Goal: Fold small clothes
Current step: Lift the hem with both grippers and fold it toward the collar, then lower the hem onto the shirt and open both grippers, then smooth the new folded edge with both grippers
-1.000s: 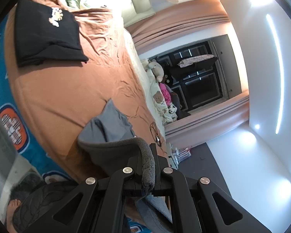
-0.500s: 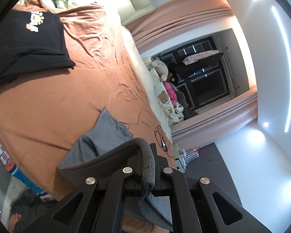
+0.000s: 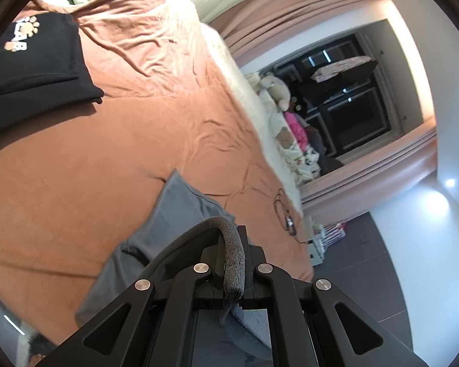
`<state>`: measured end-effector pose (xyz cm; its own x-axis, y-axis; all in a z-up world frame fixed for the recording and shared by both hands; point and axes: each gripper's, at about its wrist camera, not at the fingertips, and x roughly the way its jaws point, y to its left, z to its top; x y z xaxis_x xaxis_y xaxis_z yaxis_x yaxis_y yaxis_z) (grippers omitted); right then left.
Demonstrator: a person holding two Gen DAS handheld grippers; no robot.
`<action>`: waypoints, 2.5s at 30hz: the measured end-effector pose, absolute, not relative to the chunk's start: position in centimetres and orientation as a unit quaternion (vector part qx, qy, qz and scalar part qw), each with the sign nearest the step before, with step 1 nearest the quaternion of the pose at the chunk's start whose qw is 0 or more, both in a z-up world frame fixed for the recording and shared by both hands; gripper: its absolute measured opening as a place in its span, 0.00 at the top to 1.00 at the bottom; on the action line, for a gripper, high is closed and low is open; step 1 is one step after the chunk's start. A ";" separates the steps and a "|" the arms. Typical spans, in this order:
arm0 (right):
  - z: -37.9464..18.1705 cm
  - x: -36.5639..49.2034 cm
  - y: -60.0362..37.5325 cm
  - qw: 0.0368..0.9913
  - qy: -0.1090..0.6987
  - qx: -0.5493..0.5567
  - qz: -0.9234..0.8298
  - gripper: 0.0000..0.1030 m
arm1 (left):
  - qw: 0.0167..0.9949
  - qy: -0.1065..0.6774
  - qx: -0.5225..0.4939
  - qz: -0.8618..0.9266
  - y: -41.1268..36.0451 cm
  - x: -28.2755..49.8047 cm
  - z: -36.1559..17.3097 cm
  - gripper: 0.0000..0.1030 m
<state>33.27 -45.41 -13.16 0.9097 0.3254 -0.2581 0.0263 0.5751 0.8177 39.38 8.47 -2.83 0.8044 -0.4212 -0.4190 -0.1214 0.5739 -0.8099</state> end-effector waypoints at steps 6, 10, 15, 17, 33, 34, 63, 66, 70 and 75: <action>-13.0 37.4 -45.1 0.865 0.225 0.444 0.063 1.00 | 0.831 0.334 -0.439 -0.070 7.9 44.2 -5.2 0.97; -12.9 39.3 -45.0 0.861 0.244 0.444 0.048 1.00 | 0.826 0.356 -0.434 -0.058 7.8 46.8 -7.1 0.97; -12.6 41.7 -44.2 0.858 0.272 0.434 0.033 1.00 | 0.818 0.387 -0.424 -0.039 7.7 50.2 -10.1 0.97; -12.7 42.7 -43.9 0.856 0.284 0.431 0.026 1.00 | 0.815 0.396 -0.421 -0.034 7.6 51.3 -11.0 0.97; -12.5 45.6 -42.6 0.835 0.363 0.414 0.005 1.00 | 0.800 0.483 -0.357 0.007 6.3 57.7 -16.9 0.96; -12.1 45.5 -42.4 0.832 0.375 0.409 0.009 0.99 | 0.799 0.492 -0.345 0.008 6.1 57.9 -17.0 0.94; -2.3 35.9 -39.7 0.895 0.439 0.070 0.043 0.28 | 0.836 0.544 -0.025 -0.062 1.2 52.6 -14.6 0.35; -2.7 36.9 -38.9 0.891 0.449 0.045 0.045 0.28 | 0.828 0.558 0.000 -0.062 0.8 53.2 -15.6 0.35; -4.5 39.8 -37.0 0.881 0.470 0.014 0.048 0.28 | 0.818 0.571 0.018 -0.060 0.3 54.2 -17.0 0.35; -6.4 42.7 -35.4 0.867 0.496 -0.019 0.037 0.28 | 0.819 0.570 0.023 -0.064 0.1 56.0 -17.4 0.34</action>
<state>42.70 -35.42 -6.43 0.5051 0.0448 -0.8619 -0.0828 0.9966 0.0033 55.99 0.12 -17.43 0.3420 -0.0784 -0.9364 0.1319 0.9907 -0.0348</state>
